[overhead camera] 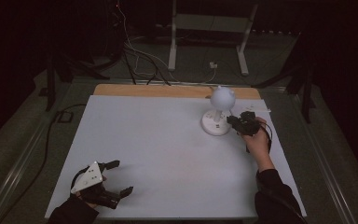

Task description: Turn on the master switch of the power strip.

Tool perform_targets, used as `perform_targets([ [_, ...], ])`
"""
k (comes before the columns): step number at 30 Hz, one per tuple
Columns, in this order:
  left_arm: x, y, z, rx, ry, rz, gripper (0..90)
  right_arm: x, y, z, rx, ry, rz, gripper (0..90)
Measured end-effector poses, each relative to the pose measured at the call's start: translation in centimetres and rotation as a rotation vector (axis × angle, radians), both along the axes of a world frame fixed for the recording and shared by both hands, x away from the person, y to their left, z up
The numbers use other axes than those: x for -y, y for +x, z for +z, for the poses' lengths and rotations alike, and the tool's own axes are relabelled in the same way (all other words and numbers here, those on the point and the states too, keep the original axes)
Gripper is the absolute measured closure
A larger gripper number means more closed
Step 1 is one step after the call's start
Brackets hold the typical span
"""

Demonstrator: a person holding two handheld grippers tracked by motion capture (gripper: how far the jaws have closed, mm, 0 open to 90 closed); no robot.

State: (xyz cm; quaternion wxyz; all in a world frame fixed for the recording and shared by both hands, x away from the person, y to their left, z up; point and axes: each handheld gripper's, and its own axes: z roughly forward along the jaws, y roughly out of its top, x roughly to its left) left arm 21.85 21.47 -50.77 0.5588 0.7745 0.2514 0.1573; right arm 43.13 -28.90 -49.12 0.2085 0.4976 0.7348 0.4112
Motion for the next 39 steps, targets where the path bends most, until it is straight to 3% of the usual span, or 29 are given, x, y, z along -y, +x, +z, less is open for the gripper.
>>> perform_targets([
  [6,0.0,0.0,0.0,0.002,0.000,-0.002,0.0,-0.3,0.0,-0.6,-0.018,-0.014,-0.007,89.4],
  [10,0.0,0.0,0.0,0.001,0.003,-0.002,0.1,-0.5,0.0,-0.9,-0.028,-0.040,0.004,89.7],
  [18,0.0,0.0,0.0,-0.001,0.000,-0.002,0.0,-0.9,-0.1,-1.2,0.010,-0.064,0.015,89.9],
  [27,0.0,0.0,0.0,-0.001,0.002,-0.002,0.0,-1.1,-0.2,-1.5,0.016,-0.072,0.024,89.9],
  [32,0.0,0.0,0.0,-0.001,0.000,-0.003,0.1,-1.2,-0.2,-1.8,0.025,-0.094,0.036,89.8],
  [35,0.0,0.0,0.0,-0.002,0.000,-0.004,0.1,-1.4,-0.3,-1.8,0.050,-0.142,0.060,89.8],
  [39,0.1,0.0,0.0,-0.002,0.002,-0.005,0.1,-1.4,-0.2,-1.8,0.054,-0.150,0.073,89.8],
])
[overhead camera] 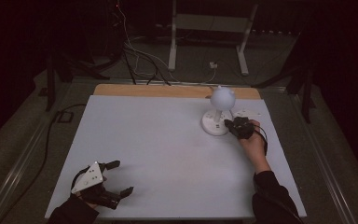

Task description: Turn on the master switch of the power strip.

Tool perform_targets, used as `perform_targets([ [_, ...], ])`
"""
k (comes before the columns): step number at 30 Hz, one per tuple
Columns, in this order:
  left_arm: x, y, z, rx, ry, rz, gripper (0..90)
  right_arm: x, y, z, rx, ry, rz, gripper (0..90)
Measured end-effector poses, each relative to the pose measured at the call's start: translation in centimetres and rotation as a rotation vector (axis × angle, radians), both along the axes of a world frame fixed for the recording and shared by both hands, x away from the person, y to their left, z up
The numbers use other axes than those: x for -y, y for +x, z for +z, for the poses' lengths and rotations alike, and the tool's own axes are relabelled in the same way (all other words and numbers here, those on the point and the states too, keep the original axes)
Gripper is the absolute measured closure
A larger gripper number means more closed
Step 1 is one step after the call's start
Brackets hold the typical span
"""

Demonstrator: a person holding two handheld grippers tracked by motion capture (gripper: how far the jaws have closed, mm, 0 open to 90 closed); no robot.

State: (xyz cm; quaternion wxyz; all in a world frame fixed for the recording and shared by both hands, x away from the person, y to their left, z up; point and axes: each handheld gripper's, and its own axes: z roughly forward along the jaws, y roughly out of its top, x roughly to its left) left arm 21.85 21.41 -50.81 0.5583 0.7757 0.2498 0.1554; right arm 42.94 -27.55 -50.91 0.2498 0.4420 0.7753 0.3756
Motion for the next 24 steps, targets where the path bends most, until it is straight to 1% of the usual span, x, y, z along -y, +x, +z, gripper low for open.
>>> perform_targets([
  [2,0.01,0.00,0.01,0.001,0.000,0.000,0.1,0.04,-0.10,-0.08,0.004,0.003,-0.002,89.8],
  [6,0.03,0.01,-0.01,0.001,0.001,-0.001,0.1,-0.20,-0.25,-0.16,0.020,-0.024,-0.005,89.9],
  [8,0.05,0.00,-0.01,0.001,0.001,-0.002,0.1,-0.34,-0.25,-0.15,0.020,-0.031,-0.013,90.0],
  [14,0.04,-0.01,-0.01,0.001,0.001,-0.002,0.1,-0.50,-0.31,-0.14,0.021,-0.050,-0.012,90.0],
  [18,0.07,0.02,-0.03,0.000,0.002,-0.004,0.1,-0.81,-0.41,-0.17,0.030,-0.080,-0.014,90.0],
  [20,0.09,-0.01,-0.02,0.000,0.001,-0.005,0.1,-0.83,-0.45,-0.20,0.027,-0.077,-0.017,90.0],
  [21,0.09,-0.03,0.00,-0.001,-0.002,-0.005,0.1,-0.90,-0.51,-0.22,0.033,-0.088,-0.015,90.0],
  [24,0.07,-0.03,0.00,0.000,-0.002,-0.005,0.1,-0.83,-0.43,-0.13,0.017,-0.083,-0.018,90.0],
])
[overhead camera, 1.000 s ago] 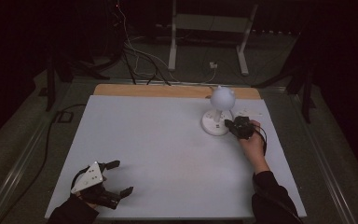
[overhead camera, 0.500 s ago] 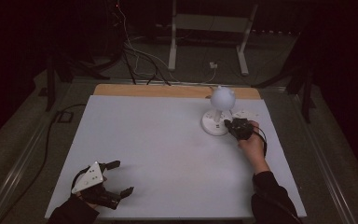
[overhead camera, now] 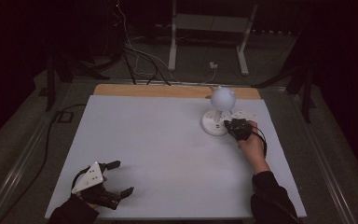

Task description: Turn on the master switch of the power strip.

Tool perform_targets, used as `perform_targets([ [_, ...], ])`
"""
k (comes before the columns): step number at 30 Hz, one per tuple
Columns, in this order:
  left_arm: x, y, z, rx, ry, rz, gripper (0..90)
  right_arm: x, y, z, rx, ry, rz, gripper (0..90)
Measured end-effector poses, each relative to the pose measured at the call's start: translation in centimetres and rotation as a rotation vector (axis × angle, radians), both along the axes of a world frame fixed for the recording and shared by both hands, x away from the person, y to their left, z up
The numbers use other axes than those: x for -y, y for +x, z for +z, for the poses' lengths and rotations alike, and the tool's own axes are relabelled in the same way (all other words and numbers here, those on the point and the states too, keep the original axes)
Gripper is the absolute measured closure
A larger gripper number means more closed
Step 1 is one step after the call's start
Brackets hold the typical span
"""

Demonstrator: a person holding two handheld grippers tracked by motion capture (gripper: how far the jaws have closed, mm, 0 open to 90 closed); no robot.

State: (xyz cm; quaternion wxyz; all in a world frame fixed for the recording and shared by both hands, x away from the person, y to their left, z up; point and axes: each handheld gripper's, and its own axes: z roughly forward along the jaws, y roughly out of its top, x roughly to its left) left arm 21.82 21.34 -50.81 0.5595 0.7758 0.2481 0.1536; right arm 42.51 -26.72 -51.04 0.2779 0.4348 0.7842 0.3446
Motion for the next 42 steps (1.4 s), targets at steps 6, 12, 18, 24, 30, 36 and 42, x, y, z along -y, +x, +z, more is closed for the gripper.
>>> perform_targets([
  [6,0.01,0.03,-0.01,-0.001,0.000,-0.001,0.1,-0.06,0.18,0.09,-0.018,-0.007,0.002,90.0],
  [12,0.06,-0.03,0.03,0.003,0.004,-0.003,0.1,-0.26,0.19,0.11,-0.023,-0.025,0.000,90.0],
  [18,0.00,0.00,0.03,0.002,0.000,-0.002,0.0,-0.25,0.15,0.11,-0.019,-0.021,-0.003,90.0],
  [24,0.02,-0.02,0.02,0.003,0.001,-0.003,0.1,-0.28,0.04,0.01,-0.010,-0.017,-0.010,90.0],
  [30,-0.03,0.03,0.02,0.003,-0.001,-0.001,0.1,-0.23,0.16,0.11,-0.017,-0.021,-0.002,90.0],
  [36,-0.09,0.05,0.04,0.004,-0.002,0.001,0.1,-0.22,0.24,0.29,-0.024,-0.021,0.003,90.0],
  [42,-0.14,0.06,0.05,0.003,-0.006,0.003,0.1,-0.24,-0.27,0.53,0.004,-0.050,0.009,88.8],
])
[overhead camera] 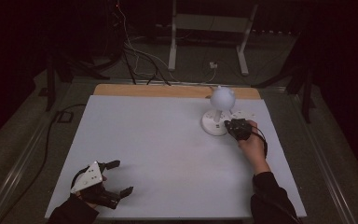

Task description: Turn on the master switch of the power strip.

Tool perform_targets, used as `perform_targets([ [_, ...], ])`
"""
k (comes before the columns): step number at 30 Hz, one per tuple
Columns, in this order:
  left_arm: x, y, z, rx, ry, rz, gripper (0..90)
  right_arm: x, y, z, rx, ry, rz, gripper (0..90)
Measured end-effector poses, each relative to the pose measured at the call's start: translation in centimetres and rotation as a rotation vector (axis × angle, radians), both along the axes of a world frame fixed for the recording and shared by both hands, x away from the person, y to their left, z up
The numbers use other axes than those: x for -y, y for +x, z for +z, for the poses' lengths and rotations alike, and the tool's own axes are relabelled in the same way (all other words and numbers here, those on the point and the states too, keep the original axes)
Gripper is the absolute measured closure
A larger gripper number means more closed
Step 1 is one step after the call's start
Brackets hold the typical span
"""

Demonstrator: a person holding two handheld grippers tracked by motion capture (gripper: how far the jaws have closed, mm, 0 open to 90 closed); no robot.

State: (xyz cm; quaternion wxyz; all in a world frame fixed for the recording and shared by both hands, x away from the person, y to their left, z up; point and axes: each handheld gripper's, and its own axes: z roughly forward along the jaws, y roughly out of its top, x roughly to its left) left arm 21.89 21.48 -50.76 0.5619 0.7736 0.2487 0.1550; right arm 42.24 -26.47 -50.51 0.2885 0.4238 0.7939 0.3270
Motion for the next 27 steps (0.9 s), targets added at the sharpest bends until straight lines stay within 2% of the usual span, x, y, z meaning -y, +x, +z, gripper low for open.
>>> perform_targets([
  [1,0.01,0.00,0.00,0.000,0.000,-0.001,0.1,0.01,-0.06,0.10,0.008,0.002,0.001,87.9],
  [2,0.03,0.00,0.00,0.000,0.001,0.000,0.1,0.10,-0.01,0.32,0.010,0.026,-0.006,87.8],
  [14,0.03,0.02,-0.03,-0.001,0.003,0.000,0.1,0.23,0.68,-0.01,-0.005,0.026,-0.031,89.2],
  [17,0.04,0.01,-0.01,0.001,0.005,-0.002,0.1,0.22,0.83,-0.26,-0.001,0.005,-0.030,89.5],
  [22,0.02,0.02,-0.02,-0.001,0.004,-0.001,0.1,0.35,0.80,-0.10,-0.010,0.033,-0.034,89.4],
  [26,0.04,0.03,-0.02,0.001,0.005,-0.002,0.1,0.72,0.39,0.49,0.000,0.098,-0.017,68.4],
  [27,0.05,0.03,-0.03,0.000,0.005,-0.002,0.1,0.72,0.39,0.49,0.000,0.098,-0.017,68.4],
])
